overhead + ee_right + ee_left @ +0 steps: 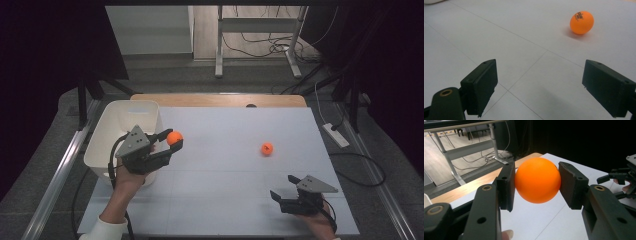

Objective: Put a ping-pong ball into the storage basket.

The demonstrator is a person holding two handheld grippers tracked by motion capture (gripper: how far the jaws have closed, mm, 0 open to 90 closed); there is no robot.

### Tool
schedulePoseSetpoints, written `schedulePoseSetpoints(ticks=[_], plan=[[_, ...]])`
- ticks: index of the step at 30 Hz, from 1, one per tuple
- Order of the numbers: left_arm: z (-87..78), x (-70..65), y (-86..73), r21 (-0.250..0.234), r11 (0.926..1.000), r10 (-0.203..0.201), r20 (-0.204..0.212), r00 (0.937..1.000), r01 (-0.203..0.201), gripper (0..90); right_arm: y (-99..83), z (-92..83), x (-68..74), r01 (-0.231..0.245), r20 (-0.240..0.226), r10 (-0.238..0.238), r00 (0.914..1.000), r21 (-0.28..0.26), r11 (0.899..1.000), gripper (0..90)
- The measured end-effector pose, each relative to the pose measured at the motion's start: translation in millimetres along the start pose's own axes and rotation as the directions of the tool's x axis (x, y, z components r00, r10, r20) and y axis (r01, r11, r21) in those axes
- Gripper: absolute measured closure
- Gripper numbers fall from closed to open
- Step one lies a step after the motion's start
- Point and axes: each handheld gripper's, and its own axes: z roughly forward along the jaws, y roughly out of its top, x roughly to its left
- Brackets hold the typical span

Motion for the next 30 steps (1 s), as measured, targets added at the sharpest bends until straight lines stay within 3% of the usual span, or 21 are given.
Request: schedulePoseSetpoints(ticks=[18, 30], plan=[[-3.8, 17.6, 2.3, -0.006, 0.9996, -0.026, -0.063, 0.9977, 0.026, 50.6, -0.1, -0.3, 0.3, 0.001, 0.001, -0.001, 1.0, -0.002, 1.0, 13.2], [-5.9, 35.6, 7.6, 0.0, 0.9993, -0.036, -0.124, 0.9916, 0.037, 50.6, -0.3, 0.0, 0.4, 0.001, 0.001, -0.001, 1.0, 0.0, 1.0, 13.2]])
